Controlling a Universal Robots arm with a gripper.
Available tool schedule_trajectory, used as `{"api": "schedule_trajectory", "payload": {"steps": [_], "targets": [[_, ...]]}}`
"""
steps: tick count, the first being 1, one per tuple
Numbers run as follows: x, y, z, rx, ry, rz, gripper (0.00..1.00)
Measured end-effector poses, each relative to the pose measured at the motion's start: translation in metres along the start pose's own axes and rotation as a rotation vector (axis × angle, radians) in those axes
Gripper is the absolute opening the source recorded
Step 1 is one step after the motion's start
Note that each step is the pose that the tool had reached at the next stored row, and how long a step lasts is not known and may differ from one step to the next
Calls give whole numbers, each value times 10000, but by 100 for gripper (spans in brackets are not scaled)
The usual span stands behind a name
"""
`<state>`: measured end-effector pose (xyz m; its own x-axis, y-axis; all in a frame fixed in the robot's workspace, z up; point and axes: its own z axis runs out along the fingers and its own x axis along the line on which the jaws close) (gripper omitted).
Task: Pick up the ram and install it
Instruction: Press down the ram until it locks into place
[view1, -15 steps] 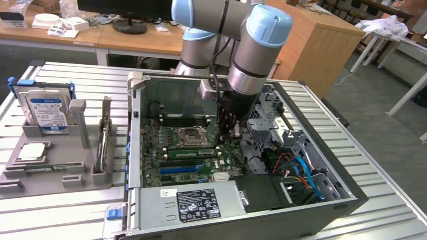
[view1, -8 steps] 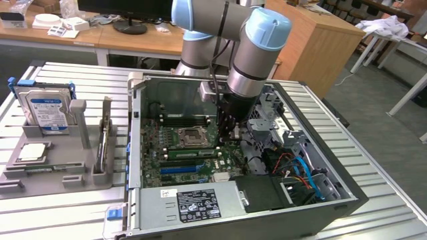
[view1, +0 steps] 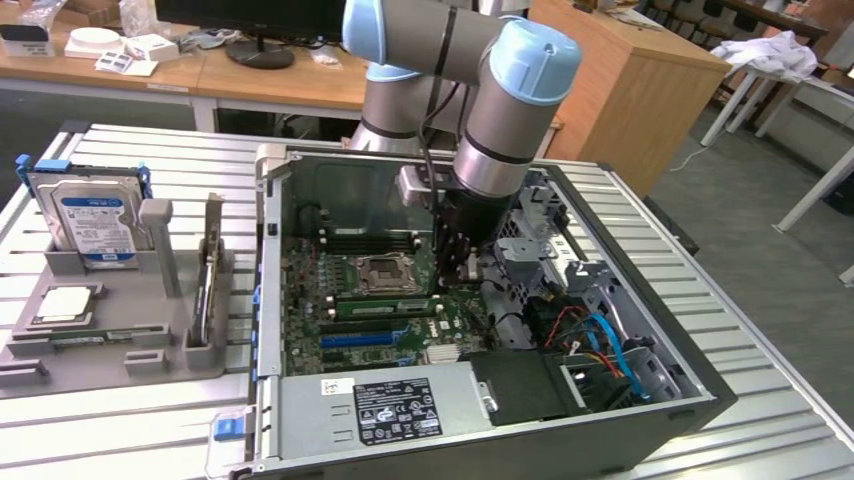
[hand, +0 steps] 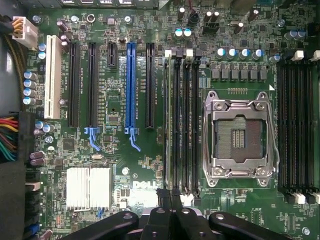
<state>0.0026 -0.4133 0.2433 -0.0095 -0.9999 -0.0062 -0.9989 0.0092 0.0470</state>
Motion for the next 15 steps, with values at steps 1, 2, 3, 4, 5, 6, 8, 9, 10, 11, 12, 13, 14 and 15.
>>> {"api": "schedule_trajectory", "payload": {"steps": [1, 2, 3, 4, 5, 6, 8, 9, 10, 11, 12, 13, 14, 15], "targets": [[0, 0, 1, 0, 1, 0, 11], [0, 0, 1, -1, 1, 1, 11], [0, 0, 2, 0, 0, 0, 11], [0, 0, 3, 0, -2, 0, 11], [0, 0, 3, 0, -2, 0, 11], [0, 0, 3, 0, -1, 0, 11], [-1, -1, 13, 1, -6, 0, 11], [0, -1, 16, 1, -3, 0, 11], [0, -1, 20, 0, -2, 0, 11], [0, -1, 24, 0, -2, 0, 11], [0, -1, 29, 1, -2, 0, 11], [0, -2, 34, 1, -3, 0, 11], [0, -2, 40, 0, -3, 0, 11], [0, -2, 47, 1, -2, 0, 11]]}}
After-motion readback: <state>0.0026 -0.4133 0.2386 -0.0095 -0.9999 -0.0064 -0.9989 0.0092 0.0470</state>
